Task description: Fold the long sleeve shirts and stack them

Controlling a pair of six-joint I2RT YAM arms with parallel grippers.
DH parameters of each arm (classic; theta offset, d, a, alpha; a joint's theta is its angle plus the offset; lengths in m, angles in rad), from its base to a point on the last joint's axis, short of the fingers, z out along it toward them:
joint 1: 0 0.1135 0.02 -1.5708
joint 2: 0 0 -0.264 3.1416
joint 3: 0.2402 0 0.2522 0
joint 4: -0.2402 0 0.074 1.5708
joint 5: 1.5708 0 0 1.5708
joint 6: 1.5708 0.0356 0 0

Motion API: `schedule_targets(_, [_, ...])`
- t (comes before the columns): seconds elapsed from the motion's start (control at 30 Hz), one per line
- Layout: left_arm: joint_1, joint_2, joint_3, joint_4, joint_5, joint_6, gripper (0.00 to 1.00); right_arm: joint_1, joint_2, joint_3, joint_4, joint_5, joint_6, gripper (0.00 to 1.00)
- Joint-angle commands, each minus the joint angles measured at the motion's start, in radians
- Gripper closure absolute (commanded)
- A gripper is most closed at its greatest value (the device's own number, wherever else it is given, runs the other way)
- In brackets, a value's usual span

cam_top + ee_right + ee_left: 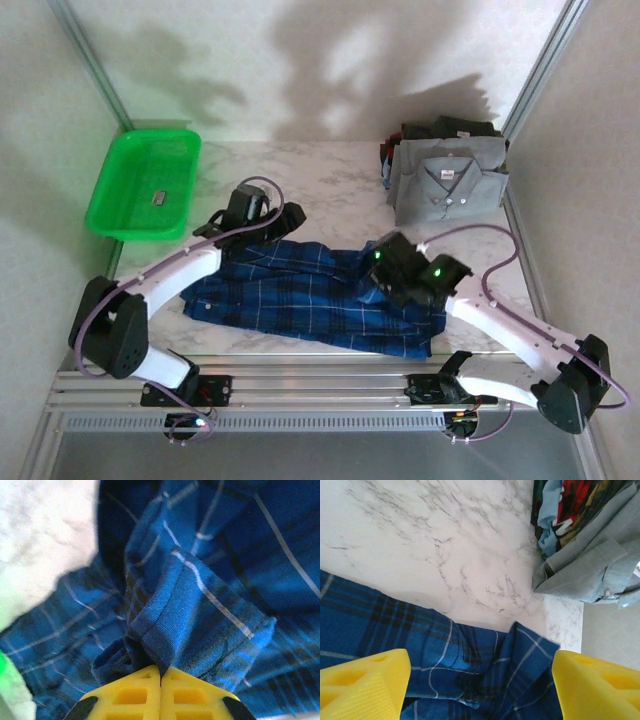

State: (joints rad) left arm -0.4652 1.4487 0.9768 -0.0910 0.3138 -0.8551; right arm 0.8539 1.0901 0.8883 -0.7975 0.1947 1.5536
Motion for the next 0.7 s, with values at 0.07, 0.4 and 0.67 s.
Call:
schedule_targets(0.07, [-0.083, -0.072, -0.054, -0.065, -0.113, -0.050, 0.25, 0.167, -0.046, -0.092, -0.073, 0.053, 0.315, 0.66])
schedule_targets(0.4, [-0.352, -0.166, -0.135, -0.119, -0.281, -0.243, 0.22, 0.229, -0.106, 0.236, -0.517, 0.278, 0.083, 0.28])
schedule_targets(0.67, [-0.608, -0.169, -0.231, -0.010, -0.195, -0.541, 0.18, 0.078, -0.093, 0.207, -0.426, 0.210, -0.379, 0.17])
